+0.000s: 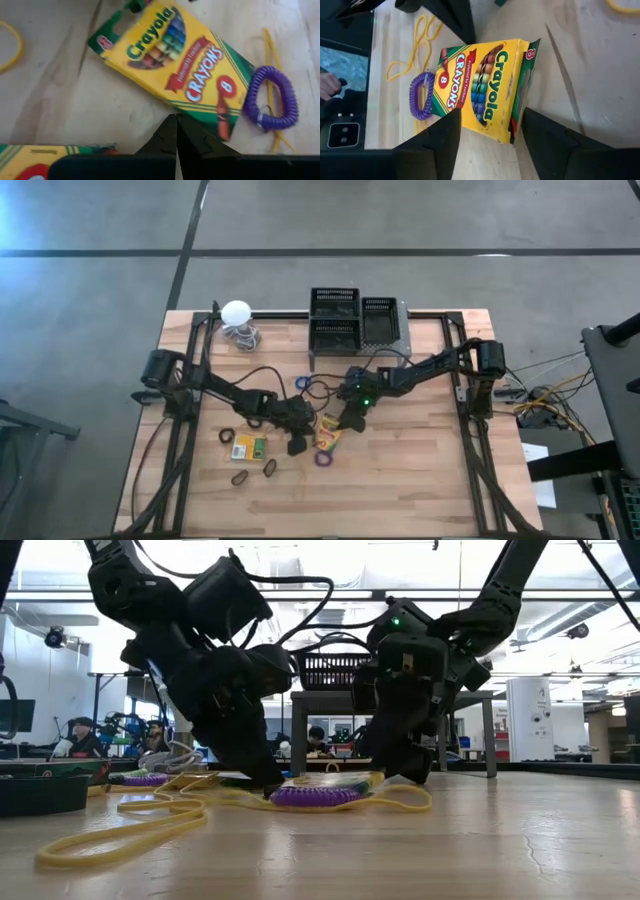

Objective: Pick & Place Office Desk Supplies
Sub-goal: Put the bottom right yellow crayon box into the right black bin on the shelf

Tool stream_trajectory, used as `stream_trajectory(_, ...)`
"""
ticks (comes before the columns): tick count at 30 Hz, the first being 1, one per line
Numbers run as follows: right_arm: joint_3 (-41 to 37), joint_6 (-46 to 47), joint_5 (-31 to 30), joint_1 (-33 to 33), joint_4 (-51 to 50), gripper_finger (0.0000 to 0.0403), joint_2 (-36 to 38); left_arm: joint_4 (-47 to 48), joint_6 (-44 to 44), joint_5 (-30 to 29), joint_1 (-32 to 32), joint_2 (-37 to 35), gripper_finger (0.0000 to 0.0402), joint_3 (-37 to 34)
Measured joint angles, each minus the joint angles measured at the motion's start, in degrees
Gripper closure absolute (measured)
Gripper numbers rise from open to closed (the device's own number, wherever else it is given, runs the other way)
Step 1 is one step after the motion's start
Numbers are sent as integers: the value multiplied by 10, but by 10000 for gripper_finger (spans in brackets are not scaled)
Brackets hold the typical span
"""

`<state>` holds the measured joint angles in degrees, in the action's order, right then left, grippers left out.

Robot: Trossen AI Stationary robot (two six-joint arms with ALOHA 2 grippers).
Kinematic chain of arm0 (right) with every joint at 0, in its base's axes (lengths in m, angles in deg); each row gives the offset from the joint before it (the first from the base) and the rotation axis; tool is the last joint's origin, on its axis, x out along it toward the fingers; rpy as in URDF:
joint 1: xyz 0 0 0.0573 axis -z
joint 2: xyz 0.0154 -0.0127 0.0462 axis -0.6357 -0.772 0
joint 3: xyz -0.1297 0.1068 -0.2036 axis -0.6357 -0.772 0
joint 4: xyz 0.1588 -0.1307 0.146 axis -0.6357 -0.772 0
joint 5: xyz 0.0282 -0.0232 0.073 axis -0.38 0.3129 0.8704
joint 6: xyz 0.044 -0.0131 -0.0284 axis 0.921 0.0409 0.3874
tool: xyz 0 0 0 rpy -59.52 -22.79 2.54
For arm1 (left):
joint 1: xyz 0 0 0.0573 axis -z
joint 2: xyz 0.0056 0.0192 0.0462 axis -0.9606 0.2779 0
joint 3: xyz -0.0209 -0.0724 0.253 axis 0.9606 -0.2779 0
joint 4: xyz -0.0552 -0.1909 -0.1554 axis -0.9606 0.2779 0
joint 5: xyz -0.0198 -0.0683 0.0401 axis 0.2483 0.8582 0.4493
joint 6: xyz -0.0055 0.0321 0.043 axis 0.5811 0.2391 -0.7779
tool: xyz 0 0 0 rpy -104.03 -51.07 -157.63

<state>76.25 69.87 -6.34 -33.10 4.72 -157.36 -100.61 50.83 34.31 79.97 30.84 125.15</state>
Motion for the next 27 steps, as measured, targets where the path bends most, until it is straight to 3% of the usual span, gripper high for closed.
stream_trajectory(5, 0, 0, -41, -9, 0, 262, 0, -7, -13, -11, -1, 1, 398, 0)
stream_trajectory(12, -2, -16, -75, -23, -2, 379, 0, -4, -19, -16, -1, -15, 398, 0)
stream_trajectory(16, -2, -26, -83, -29, 0, 392, 0, 22, -23, -23, -1, -55, 398, 0)
stream_trajectory(24, -3, -30, -166, -55, -4, 394, 28, 129, -12, -36, 11, -146, 397, 0)
stream_trajectory(27, -3, -32, -187, -65, -4, 394, 45, 109, -3, -37, 16, -151, 392, -13)
